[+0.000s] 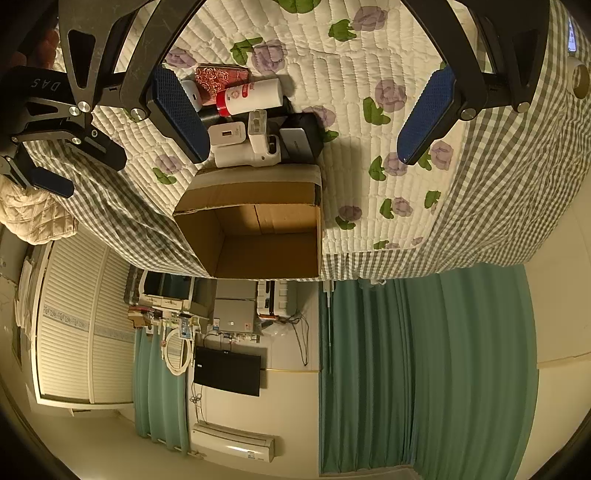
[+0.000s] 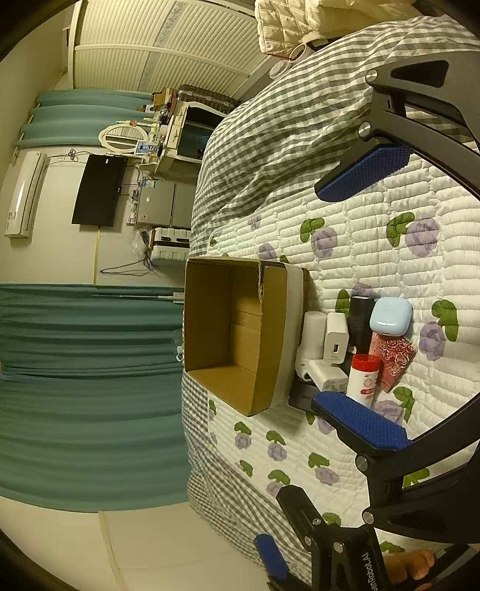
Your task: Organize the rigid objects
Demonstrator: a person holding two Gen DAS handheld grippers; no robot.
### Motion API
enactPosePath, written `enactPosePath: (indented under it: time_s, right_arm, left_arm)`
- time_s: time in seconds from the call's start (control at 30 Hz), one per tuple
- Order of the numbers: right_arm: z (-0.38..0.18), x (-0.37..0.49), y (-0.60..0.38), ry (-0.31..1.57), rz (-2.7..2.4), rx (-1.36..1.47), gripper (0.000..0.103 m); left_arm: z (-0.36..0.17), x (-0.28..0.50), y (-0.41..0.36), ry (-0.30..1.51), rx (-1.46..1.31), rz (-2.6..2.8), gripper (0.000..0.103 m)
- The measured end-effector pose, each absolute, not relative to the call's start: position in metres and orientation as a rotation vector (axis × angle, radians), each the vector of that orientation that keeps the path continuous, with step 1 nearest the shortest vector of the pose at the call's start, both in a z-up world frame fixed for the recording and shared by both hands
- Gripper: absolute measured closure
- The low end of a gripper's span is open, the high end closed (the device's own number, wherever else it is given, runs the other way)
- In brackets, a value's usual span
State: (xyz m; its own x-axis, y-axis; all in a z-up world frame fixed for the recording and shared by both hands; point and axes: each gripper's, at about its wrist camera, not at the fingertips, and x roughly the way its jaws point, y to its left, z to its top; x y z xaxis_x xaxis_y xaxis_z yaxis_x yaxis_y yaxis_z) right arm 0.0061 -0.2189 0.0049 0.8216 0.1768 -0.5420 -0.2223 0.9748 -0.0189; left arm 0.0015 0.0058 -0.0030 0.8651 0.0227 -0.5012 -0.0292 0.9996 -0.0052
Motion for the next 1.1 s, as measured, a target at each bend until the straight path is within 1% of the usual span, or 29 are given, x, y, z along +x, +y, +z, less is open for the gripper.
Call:
enactPosePath:
  time_s: [1.1]
  right_arm:
    - [-0.0012, 0.0091, -0.2160, 0.590, 0.222, -0.095, 0.000]
  left_arm:
    - [-0.0069, 0.0027, 0.0044, 0.532, -0.013, 0.031, 0.000]
